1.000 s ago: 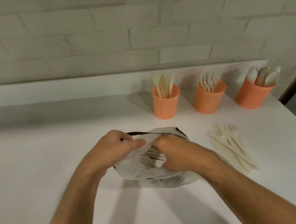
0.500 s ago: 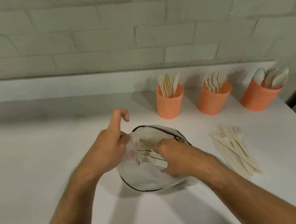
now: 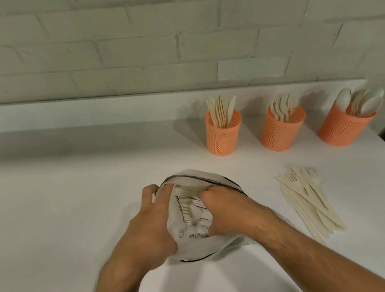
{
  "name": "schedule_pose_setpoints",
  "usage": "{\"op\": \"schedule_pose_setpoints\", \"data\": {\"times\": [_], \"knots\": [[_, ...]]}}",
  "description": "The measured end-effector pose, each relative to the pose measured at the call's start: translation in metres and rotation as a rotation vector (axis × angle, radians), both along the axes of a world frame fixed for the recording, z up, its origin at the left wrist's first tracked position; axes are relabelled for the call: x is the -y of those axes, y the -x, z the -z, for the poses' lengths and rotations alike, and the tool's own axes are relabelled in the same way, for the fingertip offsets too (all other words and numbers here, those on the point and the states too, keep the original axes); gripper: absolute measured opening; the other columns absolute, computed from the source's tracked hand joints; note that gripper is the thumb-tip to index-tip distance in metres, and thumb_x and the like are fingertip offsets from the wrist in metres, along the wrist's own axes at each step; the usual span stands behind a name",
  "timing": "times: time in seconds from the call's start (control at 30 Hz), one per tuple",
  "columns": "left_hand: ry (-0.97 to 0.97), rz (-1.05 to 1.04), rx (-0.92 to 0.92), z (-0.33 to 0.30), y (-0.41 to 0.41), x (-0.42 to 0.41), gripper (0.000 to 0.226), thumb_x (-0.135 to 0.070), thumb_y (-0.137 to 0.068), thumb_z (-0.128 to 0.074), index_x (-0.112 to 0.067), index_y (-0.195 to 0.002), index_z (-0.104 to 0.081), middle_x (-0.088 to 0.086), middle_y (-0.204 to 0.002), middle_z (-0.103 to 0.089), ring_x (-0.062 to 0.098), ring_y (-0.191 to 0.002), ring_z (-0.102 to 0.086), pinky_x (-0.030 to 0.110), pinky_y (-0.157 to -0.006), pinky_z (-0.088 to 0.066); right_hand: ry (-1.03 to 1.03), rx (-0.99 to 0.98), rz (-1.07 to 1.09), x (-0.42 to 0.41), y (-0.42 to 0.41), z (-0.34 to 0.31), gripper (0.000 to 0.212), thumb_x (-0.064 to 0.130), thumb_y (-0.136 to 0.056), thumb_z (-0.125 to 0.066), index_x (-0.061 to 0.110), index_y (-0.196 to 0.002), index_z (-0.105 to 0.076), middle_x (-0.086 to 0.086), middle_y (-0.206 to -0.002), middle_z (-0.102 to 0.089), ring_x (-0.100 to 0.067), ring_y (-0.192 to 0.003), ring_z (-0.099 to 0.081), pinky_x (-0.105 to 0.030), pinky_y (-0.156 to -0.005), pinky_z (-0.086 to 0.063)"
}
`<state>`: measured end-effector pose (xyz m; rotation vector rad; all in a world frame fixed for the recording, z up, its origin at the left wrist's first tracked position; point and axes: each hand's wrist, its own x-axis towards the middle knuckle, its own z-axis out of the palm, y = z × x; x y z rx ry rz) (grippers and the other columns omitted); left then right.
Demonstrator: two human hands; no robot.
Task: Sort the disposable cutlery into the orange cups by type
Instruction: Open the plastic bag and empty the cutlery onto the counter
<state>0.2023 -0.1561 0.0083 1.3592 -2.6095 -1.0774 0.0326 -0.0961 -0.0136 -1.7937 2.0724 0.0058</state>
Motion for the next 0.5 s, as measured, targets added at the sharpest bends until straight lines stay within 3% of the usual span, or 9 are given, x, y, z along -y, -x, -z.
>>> {"op": "schedule_pose_setpoints", "data": {"times": [0.07,0.13,0.3,0.4,0.5], "knots": [[0.051,-0.082,-0.083,0.001,-0.005,-0.001,0.088,0.009,-0.069,-0.064,-0.045,-0.135,-0.039,-0.017,-0.13,-0.012,0.021,-0.077,-0.061,0.026,-0.047,-0.052,-0.005,0.021,0.037,0.0,0.001,0.001,0.022,0.023,-0.081,-0.073,0.01,-0.093,-0.059,-0.004,-0.092,-0.066,-0.022,-0.082,-0.063,-0.032,-0.068,-0.053],[0.109,-0.17,-0.126,0.003,-0.009,-0.003,0.082,0.006,-0.072,-0.067,-0.043,-0.135,-0.046,-0.013,-0.136,-0.012,0.019,-0.083,-0.057,0.018,-0.056,-0.048,-0.002,0.04,0.067,0.0,0.001,0.002,0.025,0.026,-0.082,-0.073,0.012,-0.099,-0.061,-0.003,-0.095,-0.068,-0.023,-0.087,-0.065,-0.035,-0.077,-0.056],[-0.029,-0.146,-0.152,0.006,-0.011,-0.01,0.095,0.002,-0.069,-0.068,-0.036,-0.147,-0.028,-0.017,-0.122,-0.019,0.006,-0.093,-0.051,0.017,-0.059,-0.05,-0.05,0.004,0.032,0.0,-0.004,0.005,0.045,0.033,-0.073,-0.081,0.014,-0.109,-0.062,-0.002,-0.107,-0.067,-0.023,-0.095,-0.065,-0.034,-0.081,-0.056],[-0.152,-0.087,-0.198,0.007,-0.012,-0.013,0.108,0.002,-0.063,-0.074,-0.036,-0.148,-0.019,-0.022,-0.124,-0.019,0.008,-0.102,-0.049,0.017,-0.06,-0.053,-0.028,-0.038,0.048,-0.001,-0.009,0.004,0.049,0.028,-0.071,-0.082,0.013,-0.112,-0.06,-0.005,-0.112,-0.063,-0.026,-0.1,-0.063,-0.032,-0.079,-0.052],[-0.231,-0.076,-0.259,0.006,-0.016,-0.013,0.112,0.004,-0.062,-0.076,-0.037,-0.147,-0.017,-0.023,-0.124,-0.018,-0.004,-0.102,-0.046,0.013,-0.058,-0.05,-0.012,-0.074,0.038,-0.003,-0.014,0.008,0.05,0.021,-0.073,-0.077,0.01,-0.118,-0.058,-0.009,-0.116,-0.062,-0.03,-0.108,-0.061,-0.036,-0.085,-0.054]]}}
